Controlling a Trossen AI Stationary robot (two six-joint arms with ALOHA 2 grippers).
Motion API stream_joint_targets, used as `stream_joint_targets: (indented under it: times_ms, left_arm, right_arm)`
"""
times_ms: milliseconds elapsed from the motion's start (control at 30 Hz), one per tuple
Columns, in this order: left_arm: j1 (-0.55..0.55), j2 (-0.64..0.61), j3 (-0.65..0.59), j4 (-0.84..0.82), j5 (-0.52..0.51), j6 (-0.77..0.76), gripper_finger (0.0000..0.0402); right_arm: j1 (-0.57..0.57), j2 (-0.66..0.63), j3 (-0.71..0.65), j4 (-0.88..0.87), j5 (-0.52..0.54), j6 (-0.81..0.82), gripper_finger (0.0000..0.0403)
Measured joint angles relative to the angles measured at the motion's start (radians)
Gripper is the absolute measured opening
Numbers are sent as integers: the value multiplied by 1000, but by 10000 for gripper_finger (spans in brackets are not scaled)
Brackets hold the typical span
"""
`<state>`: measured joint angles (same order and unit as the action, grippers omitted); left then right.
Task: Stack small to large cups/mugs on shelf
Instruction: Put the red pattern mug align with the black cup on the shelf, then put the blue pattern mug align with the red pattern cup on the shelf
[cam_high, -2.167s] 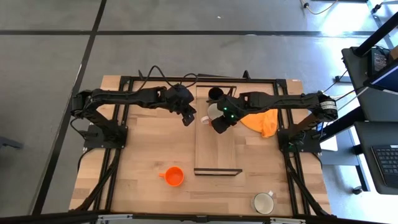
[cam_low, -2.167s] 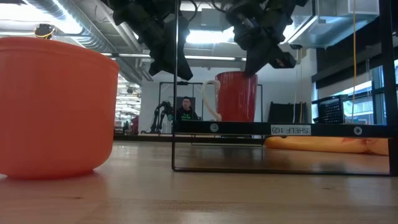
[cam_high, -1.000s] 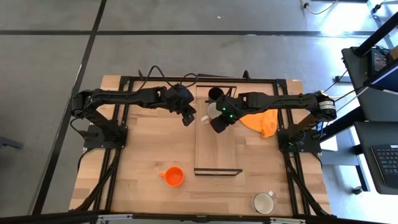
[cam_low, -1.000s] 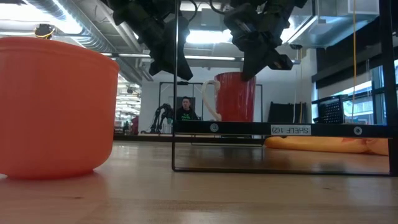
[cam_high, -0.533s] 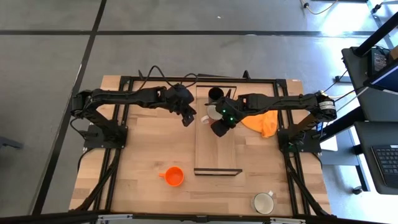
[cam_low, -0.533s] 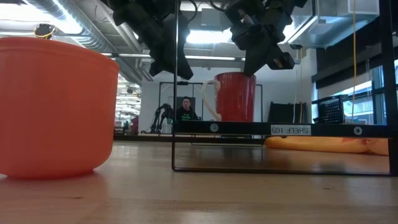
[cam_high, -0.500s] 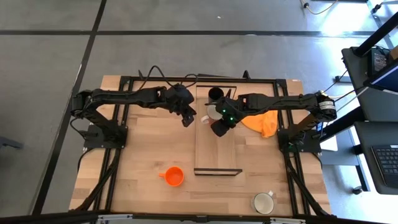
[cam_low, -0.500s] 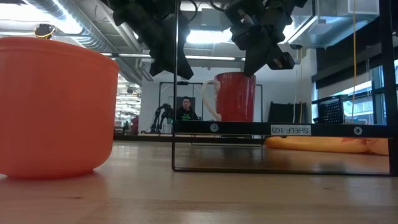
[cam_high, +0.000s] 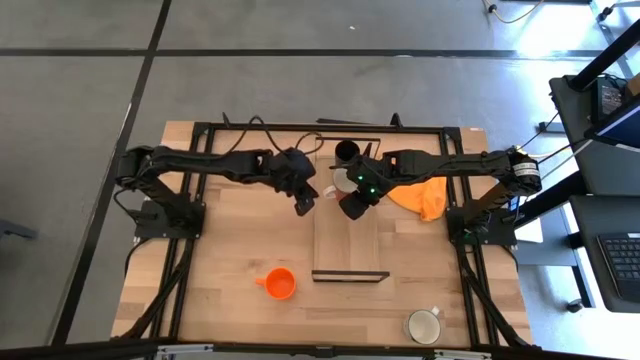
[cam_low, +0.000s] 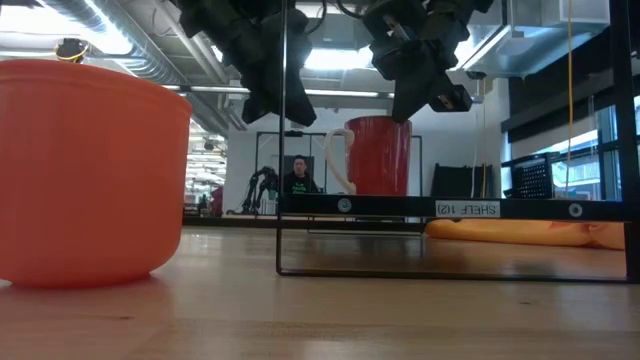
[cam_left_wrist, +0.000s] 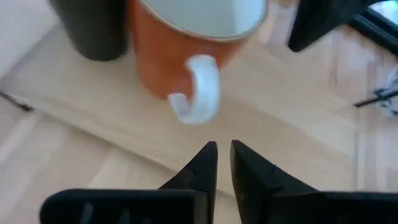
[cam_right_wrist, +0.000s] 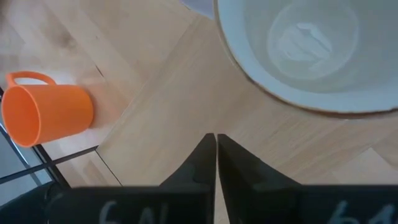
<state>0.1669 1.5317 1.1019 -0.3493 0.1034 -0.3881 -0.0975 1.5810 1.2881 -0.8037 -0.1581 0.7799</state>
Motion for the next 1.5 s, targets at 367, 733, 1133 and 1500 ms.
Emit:
stream_joint_targets:
  times_ms: [367, 733, 1133, 1500]
  left_arm:
    - [-44, 86, 0, 122, 19, -78, 39]
    - [-50, 86, 0, 131, -73, -80, 39]
    - [-8, 86, 0, 131, -90, -48, 39]
    - [-17, 86, -2, 92, -55, -47, 39]
  right_arm:
    - [0, 0, 1, -12, 0, -37, 18]
    - [0, 0, 1, -12, 6, -55, 18]
    - [0, 0, 1, -12, 7, -54, 18]
    - [0, 0, 1, -22, 7, -52, 18]
